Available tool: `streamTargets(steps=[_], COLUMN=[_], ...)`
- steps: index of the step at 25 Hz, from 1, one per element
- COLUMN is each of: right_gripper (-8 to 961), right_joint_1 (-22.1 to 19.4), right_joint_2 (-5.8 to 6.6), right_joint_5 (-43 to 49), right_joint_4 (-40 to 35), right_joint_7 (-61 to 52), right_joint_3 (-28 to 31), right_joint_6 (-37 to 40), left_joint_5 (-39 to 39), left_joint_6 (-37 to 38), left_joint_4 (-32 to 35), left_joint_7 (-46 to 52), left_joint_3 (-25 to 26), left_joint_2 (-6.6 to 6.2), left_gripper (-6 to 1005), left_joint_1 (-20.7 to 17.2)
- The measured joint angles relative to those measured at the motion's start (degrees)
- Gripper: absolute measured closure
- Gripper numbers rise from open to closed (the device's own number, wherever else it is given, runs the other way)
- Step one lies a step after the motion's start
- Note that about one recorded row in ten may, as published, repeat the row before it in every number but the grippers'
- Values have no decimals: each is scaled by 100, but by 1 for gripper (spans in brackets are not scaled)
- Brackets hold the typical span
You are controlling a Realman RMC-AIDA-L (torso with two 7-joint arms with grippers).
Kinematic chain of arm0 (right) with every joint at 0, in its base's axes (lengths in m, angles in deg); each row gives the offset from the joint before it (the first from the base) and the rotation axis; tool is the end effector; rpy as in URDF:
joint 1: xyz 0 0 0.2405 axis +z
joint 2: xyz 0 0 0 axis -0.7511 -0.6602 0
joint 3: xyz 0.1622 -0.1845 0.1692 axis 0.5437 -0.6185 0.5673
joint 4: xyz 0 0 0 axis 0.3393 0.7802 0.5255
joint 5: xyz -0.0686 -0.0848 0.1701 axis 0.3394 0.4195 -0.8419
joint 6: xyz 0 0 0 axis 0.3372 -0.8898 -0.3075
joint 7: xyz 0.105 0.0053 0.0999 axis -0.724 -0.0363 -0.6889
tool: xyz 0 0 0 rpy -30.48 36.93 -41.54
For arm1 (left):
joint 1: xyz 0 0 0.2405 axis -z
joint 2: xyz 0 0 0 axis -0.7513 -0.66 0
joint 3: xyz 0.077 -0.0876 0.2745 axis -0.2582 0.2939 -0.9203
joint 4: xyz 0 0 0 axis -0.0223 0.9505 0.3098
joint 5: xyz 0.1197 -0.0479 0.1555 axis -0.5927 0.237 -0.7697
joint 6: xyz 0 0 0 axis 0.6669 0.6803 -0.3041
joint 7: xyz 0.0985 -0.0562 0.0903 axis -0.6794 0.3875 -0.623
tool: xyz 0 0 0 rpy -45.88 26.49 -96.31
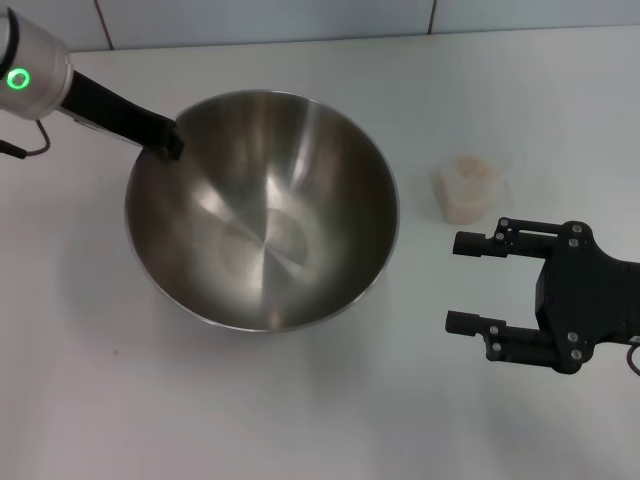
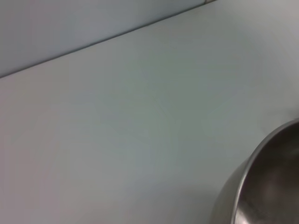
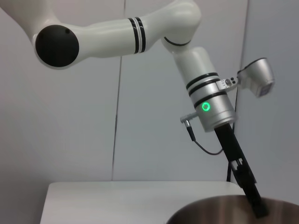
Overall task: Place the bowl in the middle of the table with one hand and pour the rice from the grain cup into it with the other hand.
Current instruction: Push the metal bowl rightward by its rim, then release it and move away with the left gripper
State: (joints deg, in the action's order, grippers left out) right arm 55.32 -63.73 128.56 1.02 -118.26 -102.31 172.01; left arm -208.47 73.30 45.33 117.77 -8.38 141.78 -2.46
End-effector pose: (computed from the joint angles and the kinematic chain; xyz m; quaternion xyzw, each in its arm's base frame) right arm 0.2878 0.2329 -0.0002 -0.9306 0.0005 0.3345 0.1485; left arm -0.1895 0.4291 0.0090 -0.8792 -0.4151 0.0806 0.2195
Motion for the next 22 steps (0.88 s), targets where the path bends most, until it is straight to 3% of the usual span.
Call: streamTargets(steps=[10, 22], right_gripper=[308, 309], right_joint_1=[35, 30], right_joint_2=[0, 0], right_joint_5=[-8, -32], right_joint_4=[16, 16], right_joint_7=[2, 18], right_joint_3=[4, 8], right_joint_6=[12, -16], left_joint_5=[265, 479], left_joint_6=[-537, -1029], left_joint_4=[-746, -1137], left_joint_7=[-333, -863], left_joint_3=[-37, -61], left_joint_2=[-5, 0], left_gripper=[960, 961], left_joint_1=[66, 80])
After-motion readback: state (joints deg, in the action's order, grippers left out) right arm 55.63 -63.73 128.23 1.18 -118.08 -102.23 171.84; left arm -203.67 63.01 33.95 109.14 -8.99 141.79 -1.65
